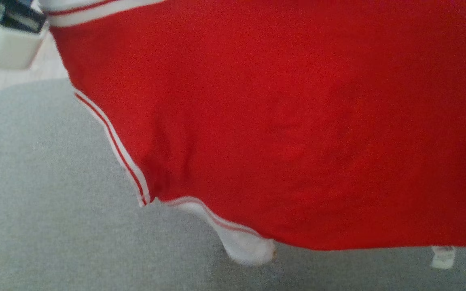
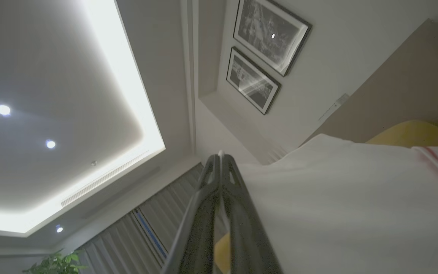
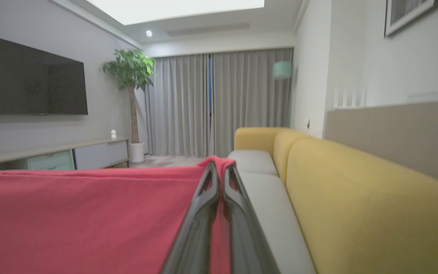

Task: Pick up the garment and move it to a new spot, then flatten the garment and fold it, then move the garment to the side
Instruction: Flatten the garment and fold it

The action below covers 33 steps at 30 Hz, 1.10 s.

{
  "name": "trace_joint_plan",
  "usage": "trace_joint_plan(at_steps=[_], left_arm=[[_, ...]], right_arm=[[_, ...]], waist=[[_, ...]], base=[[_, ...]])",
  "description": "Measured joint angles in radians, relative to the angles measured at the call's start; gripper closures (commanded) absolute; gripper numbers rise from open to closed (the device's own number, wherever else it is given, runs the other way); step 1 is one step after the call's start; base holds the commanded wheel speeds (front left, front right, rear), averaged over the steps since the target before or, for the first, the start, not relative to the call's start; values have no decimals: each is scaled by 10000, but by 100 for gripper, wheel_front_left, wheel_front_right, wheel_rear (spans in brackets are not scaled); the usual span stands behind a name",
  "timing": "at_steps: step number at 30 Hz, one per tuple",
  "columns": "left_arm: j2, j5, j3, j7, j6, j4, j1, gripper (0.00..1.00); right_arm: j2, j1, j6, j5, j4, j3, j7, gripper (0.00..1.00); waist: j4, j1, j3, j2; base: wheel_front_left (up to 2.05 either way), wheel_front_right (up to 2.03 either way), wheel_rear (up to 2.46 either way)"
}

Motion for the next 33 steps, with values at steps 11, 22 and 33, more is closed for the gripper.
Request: trace_joint_plan(at_steps=[11,22,33], left_arm=[[510,-1467,-2209,38,-75,3820,-3605,100],[-119,-884,-1287,-537,-71,4395,-6613,100],[-100,-692,-1225,-535,-73,2096,-1772,100]], right_arm=[[481,-3982,0,-345,3519,2002,-928,100],[907,-7555,0,-1367,6324,2493,-4117,100],[596,-5265,0,-658,7770,3666,-4713,100]], waist=[[-22,2,1967,0],[-85,3,4430,-1],[486,-1,4513,-1]], base=[[0,0,0],[0,0,0],[0,0,0]])
